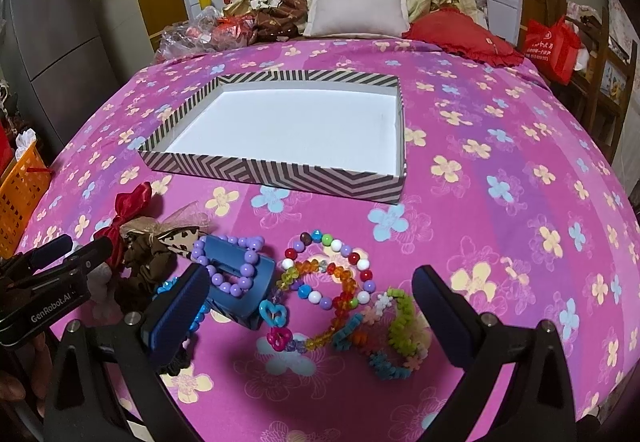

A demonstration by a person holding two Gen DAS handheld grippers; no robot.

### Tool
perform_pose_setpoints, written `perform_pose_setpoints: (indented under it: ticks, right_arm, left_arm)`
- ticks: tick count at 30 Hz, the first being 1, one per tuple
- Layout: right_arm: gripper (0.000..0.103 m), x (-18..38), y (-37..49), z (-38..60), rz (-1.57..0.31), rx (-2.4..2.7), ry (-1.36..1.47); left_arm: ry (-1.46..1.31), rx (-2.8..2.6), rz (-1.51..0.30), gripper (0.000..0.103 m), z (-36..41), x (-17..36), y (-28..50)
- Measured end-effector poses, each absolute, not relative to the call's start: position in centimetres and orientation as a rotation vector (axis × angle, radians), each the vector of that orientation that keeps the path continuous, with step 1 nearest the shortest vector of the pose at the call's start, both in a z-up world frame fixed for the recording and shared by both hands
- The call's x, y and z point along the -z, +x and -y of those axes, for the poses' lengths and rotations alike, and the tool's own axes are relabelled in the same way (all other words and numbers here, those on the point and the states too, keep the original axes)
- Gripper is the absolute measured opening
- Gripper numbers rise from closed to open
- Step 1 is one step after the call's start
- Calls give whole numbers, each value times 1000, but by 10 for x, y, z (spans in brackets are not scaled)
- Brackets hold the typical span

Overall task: Organize jewelry
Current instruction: 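Position the left gripper over the red satin bow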

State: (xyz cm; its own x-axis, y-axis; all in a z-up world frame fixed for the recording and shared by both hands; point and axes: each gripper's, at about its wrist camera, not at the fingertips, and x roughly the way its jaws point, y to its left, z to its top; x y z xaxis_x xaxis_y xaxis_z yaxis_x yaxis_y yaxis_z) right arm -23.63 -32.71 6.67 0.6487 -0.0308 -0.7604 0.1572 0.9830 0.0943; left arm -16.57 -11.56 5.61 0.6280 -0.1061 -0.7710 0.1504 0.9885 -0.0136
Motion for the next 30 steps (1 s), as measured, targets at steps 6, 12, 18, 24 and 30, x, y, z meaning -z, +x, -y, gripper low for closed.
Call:
perform_pose_setpoints:
  ticks: [6, 12, 18, 24, 30]
  right_arm:
    - [102, -66, -236, 327, -862, 107, 156]
    - [102, -66, -237, 327, -866, 105, 156]
    - [102, -66, -237, 326, -864, 105, 156]
    - [102, -65, -236, 325, -866, 104, 161]
    - [102, -65, -233, 322, -869, 91, 154]
  left_arm:
    - [54, 148, -881, 69, 115, -55, -166]
    - [51, 146, -882, 69, 114, -54, -166]
    - [41, 137, -885, 69, 109, -52, -166]
    - [27, 119, -890, 69, 100, -55, -161]
    - [24, 111, -897, 69, 97, -55, -160]
